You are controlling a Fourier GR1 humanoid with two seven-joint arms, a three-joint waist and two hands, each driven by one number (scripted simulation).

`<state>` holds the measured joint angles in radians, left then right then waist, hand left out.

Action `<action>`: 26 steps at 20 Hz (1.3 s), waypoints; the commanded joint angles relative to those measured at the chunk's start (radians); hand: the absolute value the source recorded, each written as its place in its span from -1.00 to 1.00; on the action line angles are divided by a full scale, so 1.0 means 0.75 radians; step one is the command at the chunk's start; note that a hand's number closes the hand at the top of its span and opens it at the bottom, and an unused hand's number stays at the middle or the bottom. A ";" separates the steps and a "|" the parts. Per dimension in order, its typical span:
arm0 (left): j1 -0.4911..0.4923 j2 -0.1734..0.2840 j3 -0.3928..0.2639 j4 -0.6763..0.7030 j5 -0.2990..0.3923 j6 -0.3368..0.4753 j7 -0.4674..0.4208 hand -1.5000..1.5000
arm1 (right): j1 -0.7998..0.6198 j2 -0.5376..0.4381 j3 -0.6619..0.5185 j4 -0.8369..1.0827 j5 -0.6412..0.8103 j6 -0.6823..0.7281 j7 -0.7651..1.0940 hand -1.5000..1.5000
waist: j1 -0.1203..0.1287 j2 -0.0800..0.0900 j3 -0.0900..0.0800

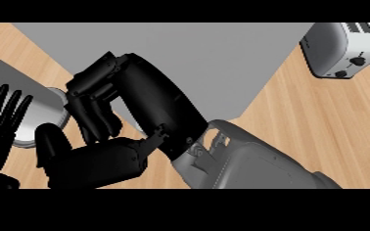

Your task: Pick up the wine, place it into the cabinet and close the cabinet

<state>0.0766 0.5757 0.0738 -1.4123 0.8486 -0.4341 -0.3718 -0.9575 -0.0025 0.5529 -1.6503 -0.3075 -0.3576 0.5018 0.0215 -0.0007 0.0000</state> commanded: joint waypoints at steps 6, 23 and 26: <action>-0.016 -0.042 0.052 0.046 -0.063 -0.023 -0.004 -1.00 | 0.089 -0.042 -0.192 0.202 -0.122 0.189 -0.148 1.00 | -0.022 0.003 0.000; -0.107 -0.037 0.083 0.026 -0.054 -0.002 0.089 -1.00 | -0.002 -0.095 -0.352 0.684 0.005 0.386 -0.473 1.00 | -0.002 0.013 -0.001; -0.089 -0.047 0.077 0.019 -0.028 -0.031 0.095 -1.00 | 0.016 -0.140 -0.386 0.712 -0.016 0.447 -0.520 1.00 | 0.005 0.017 -0.001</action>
<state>0.0296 0.5284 0.1196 -1.3956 0.8185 -0.4508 -0.3094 -0.9333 -0.0407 0.3613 -1.2870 -0.3449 -0.0037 0.1473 0.0278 -0.0394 -0.0114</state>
